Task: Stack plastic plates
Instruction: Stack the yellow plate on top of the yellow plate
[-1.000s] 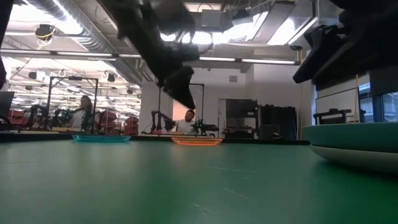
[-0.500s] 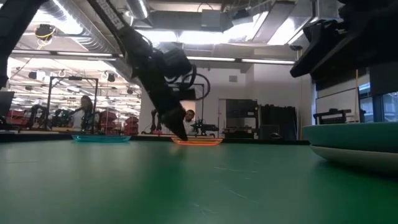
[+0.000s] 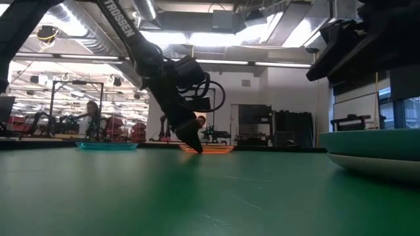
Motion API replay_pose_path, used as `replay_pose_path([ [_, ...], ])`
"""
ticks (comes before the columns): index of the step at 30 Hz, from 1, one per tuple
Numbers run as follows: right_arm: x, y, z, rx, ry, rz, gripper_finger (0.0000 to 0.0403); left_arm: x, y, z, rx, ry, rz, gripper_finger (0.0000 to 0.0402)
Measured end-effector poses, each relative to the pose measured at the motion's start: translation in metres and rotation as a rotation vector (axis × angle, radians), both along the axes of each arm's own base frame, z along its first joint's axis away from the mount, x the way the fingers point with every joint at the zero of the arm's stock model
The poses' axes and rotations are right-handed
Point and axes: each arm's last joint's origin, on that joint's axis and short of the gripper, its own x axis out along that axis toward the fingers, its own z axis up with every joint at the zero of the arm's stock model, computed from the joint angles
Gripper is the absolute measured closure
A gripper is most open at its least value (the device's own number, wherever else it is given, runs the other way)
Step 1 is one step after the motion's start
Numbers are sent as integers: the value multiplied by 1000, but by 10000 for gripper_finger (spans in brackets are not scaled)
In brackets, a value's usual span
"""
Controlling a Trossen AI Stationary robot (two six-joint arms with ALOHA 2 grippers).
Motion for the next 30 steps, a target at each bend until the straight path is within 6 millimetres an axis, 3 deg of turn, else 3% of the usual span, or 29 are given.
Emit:
replay_pose_path([
  [7, 0, 0, 0, -6, -3, -6, 201, 5, -14, 3, 19, 9, -31, 392],
  [13, 0, 0, 0, -25, -2, 7, 201, 8, -48, 31, 57, -9, -106, 396],
  [17, 0, -1, 0, -37, -5, 3, 201, 10, -84, 64, 78, -85, -192, 399],
  [22, 2, 0, 4, -99, -27, 7, 201, 9, -144, 92, 30, -192, -356, 397],
  [30, 18, 10, 45, -170, -142, 63, 201, 2, -223, 101, 24, -240, -575, 397],
])
